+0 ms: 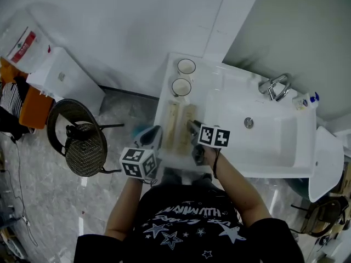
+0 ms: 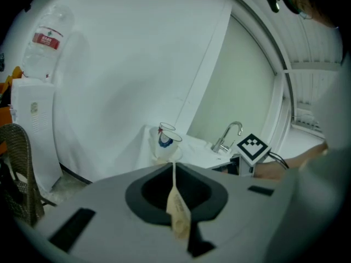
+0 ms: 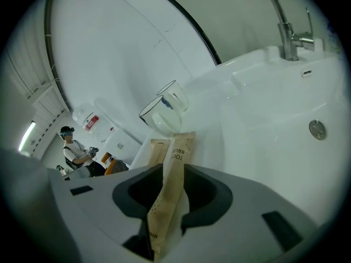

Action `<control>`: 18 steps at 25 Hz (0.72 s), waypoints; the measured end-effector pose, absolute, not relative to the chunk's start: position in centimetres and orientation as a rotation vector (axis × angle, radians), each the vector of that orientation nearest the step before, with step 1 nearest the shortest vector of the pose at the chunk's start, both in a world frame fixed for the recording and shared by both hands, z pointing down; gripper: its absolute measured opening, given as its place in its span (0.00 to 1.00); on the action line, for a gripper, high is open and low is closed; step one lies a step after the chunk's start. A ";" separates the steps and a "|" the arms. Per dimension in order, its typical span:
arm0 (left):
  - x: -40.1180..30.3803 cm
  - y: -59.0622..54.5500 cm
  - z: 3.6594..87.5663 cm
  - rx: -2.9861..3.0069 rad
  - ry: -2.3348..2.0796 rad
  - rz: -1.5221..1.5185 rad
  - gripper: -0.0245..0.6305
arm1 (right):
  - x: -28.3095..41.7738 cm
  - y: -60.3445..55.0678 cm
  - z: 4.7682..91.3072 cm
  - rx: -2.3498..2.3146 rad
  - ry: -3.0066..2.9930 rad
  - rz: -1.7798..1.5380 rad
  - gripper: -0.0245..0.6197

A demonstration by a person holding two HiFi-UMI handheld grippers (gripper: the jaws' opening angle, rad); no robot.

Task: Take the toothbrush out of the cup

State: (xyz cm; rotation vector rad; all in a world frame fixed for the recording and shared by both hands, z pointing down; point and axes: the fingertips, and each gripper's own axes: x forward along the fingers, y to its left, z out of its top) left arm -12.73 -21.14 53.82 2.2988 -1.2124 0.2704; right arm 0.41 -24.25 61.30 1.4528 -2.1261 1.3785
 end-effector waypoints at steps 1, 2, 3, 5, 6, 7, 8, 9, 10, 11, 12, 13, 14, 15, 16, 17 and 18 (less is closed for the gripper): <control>-12.6 -21.2 53.8 2.307 -1.201 0.271 0.08 | 0.6 -24.2 61.1 1.460 -2.131 1.368 0.22; -12.4 -21.2 53.8 2.314 -1.190 0.272 0.08 | 0.7 -24.0 60.9 1.467 -2.135 1.355 0.22; -12.1 -21.2 53.8 2.320 -1.180 0.272 0.08 | 0.9 -23.9 60.7 1.476 -2.137 1.339 0.22; -11.7 -21.3 53.8 2.330 -1.161 0.270 0.08 | 1.6 -23.7 60.4 1.511 -2.132 1.300 0.22; -11.4 -21.3 53.8 2.335 -1.152 0.269 0.08 | 1.9 -23.7 60.1 1.531 -2.130 1.279 0.22; -11.2 -21.4 53.8 2.341 -1.144 0.269 0.08 | 2.2 -23.7 59.8 1.545 -2.134 1.260 0.22; -11.0 -21.4 53.7 2.348 -1.139 0.270 0.08 | 2.4 -23.8 59.5 1.551 -2.142 1.242 0.22; -10.8 -21.5 53.6 2.354 -1.137 0.272 0.08 | 2.5 -23.9 59.2 1.553 -2.153 1.219 0.21; -10.7 -21.5 53.5 2.358 -1.138 0.275 0.08 | 2.7 -23.9 58.8 1.554 -2.168 1.190 0.21; -10.5 -21.4 53.4 2.359 -1.143 0.276 0.08 | 2.9 -24.0 58.3 1.556 -2.186 1.153 0.20; -10.4 -21.2 53.2 2.358 -1.151 0.276 0.08 | 3.1 -24.0 57.7 1.558 -2.207 1.116 0.17; -10.2 -20.9 53.0 2.357 -1.159 0.276 0.08 | 3.3 -24.0 57.1 1.557 -2.230 1.085 0.14; -10.1 -20.6 52.8 2.357 -1.169 0.276 0.08 | 3.5 -23.8 56.6 1.548 -2.251 1.060 0.11; -9.8 -20.2 52.6 2.355 -1.180 0.277 0.08 | 3.7 -23.6 56.2 1.533 -2.273 1.035 0.10; -9.5 -19.9 52.4 2.353 -1.191 0.278 0.08 | 3.8 -23.4 55.8 1.512 -2.295 1.009 0.09; -9.2 -19.5 52.2 2.351 -1.203 0.278 0.08 | 4.0 -23.1 55.4 1.489 -2.318 0.983 0.08; -8.8 -19.1 52.0 2.348 -1.215 0.277 0.08 | 4.1 -22.8 55.0 1.464 -2.341 0.959 0.08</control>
